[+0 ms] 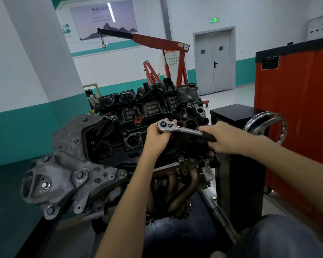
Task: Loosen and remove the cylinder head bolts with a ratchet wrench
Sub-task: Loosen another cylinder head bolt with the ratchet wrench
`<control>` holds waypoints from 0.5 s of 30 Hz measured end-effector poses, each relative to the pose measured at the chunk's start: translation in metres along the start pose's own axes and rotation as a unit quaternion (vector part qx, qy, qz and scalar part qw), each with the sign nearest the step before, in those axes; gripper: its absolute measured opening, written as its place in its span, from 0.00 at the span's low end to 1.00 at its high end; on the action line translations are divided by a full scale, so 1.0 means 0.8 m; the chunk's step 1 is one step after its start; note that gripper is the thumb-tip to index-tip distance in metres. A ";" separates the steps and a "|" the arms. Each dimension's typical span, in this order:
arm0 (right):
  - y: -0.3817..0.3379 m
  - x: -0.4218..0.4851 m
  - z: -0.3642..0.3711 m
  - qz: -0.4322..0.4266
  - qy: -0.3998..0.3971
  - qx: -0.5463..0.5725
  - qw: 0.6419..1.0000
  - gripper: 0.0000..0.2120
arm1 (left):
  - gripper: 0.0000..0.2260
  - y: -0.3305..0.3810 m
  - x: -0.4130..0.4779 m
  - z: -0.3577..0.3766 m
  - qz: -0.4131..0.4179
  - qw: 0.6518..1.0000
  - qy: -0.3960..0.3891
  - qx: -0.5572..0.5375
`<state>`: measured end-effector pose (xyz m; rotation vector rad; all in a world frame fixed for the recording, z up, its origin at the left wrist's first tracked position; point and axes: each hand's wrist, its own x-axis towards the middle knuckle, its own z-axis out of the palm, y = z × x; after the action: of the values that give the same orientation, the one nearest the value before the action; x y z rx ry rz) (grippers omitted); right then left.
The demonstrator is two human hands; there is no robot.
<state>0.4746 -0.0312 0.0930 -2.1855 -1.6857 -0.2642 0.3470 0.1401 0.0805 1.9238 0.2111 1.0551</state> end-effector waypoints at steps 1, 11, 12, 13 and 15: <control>0.003 0.001 -0.001 0.002 0.018 -0.030 0.999 0.10 | 0.20 -0.001 -0.003 0.002 -0.004 1.000 0.015 -0.015; -0.173 -0.029 0.161 0.185 0.193 0.426 0.864 0.12 | 0.22 0.004 -0.006 0.019 -0.015 0.997 0.071 -0.010; -0.172 -0.028 0.158 0.185 0.185 0.428 0.865 0.12 | 0.22 0.003 -0.005 0.017 -0.026 0.997 0.069 -0.016; -0.162 -0.031 0.154 0.184 0.177 0.412 0.875 0.12 | 0.22 0.002 -0.004 0.016 -0.032 0.997 0.063 -0.018; -0.127 -0.039 0.135 0.160 0.146 0.339 0.915 0.13 | 0.22 0.000 -0.004 0.013 -0.026 0.999 0.044 -0.004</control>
<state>0.3608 0.0057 -0.0001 -1.7380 -1.0196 0.0786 0.3527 0.1316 0.0762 1.8558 0.3052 1.1052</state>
